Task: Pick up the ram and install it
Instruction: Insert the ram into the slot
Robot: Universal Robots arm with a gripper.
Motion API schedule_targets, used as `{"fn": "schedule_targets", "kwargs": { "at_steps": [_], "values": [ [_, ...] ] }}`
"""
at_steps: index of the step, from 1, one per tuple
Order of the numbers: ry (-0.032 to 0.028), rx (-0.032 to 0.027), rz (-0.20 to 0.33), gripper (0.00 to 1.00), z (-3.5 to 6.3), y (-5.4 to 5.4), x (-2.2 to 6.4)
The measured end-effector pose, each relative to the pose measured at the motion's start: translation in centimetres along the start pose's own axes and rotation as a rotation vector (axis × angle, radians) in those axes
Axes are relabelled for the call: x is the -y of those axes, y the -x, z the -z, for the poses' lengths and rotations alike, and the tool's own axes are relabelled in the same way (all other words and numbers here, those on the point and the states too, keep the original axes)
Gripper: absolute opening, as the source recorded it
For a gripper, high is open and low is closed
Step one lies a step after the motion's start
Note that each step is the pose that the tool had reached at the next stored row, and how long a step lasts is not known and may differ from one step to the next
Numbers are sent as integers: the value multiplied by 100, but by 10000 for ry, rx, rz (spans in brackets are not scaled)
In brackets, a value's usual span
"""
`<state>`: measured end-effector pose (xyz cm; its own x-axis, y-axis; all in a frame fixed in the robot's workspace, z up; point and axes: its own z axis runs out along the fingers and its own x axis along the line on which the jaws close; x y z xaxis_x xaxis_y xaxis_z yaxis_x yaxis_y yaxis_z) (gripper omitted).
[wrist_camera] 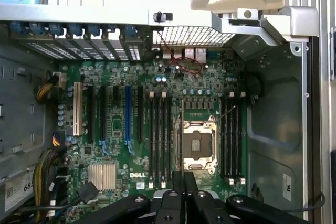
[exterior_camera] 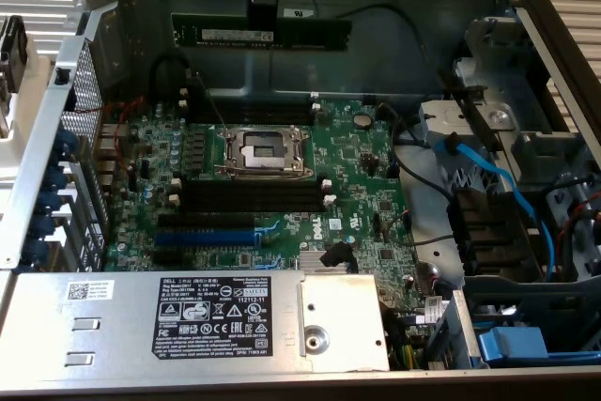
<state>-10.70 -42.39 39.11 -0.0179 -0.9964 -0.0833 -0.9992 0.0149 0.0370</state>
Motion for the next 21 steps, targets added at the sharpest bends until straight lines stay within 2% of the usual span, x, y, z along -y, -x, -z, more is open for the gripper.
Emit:
{"fn": "schedule_targets", "kwargs": {
  "at_steps": [8,11,15,18,21],
  "values": [
    [2,-1,0,12,-88,-5,0],
    [0,-57,-2,12,-119,-5,-6],
    [0,-64,-3,12,-192,3,-5],
    [-1,-61,-3,12,-252,48,-4],
    [-2,-74,-3,12,-310,140,-4]
  ]
}}
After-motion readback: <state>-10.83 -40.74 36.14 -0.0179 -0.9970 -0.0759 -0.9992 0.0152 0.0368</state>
